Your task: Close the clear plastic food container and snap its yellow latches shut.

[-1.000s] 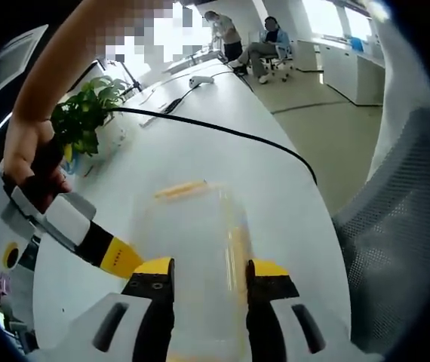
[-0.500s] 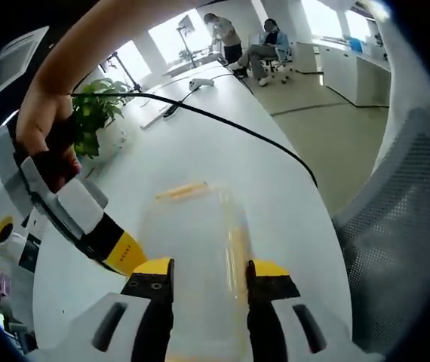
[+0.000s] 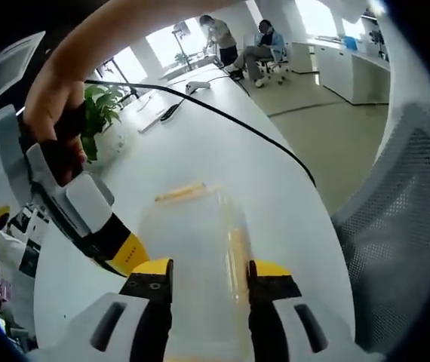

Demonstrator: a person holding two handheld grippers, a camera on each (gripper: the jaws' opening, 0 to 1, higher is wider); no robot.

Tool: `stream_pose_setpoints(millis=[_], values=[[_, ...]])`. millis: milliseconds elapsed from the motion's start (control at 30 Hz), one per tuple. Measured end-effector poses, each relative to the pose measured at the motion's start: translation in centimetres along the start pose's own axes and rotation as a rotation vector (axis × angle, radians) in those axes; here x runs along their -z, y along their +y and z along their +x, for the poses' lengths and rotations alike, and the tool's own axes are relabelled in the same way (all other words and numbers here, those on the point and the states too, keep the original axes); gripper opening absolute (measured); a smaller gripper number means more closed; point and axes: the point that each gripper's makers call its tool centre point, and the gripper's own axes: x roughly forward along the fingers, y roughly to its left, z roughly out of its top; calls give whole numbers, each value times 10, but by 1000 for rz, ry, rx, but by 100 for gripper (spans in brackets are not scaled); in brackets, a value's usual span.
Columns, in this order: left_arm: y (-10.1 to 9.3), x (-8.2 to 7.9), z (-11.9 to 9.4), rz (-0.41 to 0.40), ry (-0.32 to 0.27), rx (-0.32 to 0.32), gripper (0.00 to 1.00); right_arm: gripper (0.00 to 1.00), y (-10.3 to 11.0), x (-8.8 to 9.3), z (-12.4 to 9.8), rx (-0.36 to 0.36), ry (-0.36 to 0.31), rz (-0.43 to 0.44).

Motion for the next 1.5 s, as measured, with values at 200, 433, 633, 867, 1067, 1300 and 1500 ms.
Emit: stream_pose_setpoints(millis=[200, 433, 633, 867, 1067, 1300, 1500], values=[[2, 0, 3, -11, 6, -22, 39, 22, 0, -1, -1, 23, -12, -7], [2, 2, -1, -51, 11, -14, 45, 28, -6, -1, -2, 59, -5, -11], [0, 6, -6, -36, 25, -4, 50, 29, -8, 1, -3, 78, 5, -23], [0, 10, -13, -36, 26, 3, 60, 33, -15, 9, -10, 127, 12, -21], [9, 17, -22, -72, 32, -15, 65, 36, -16, 14, -19, 148, -12, -3], [20, 25, -29, -183, 31, -22, 83, 49, -11, 18, -21, 162, -19, -14], [30, 31, -36, -230, 34, -30, 86, 56, -7, 22, -26, 169, -26, -28]])
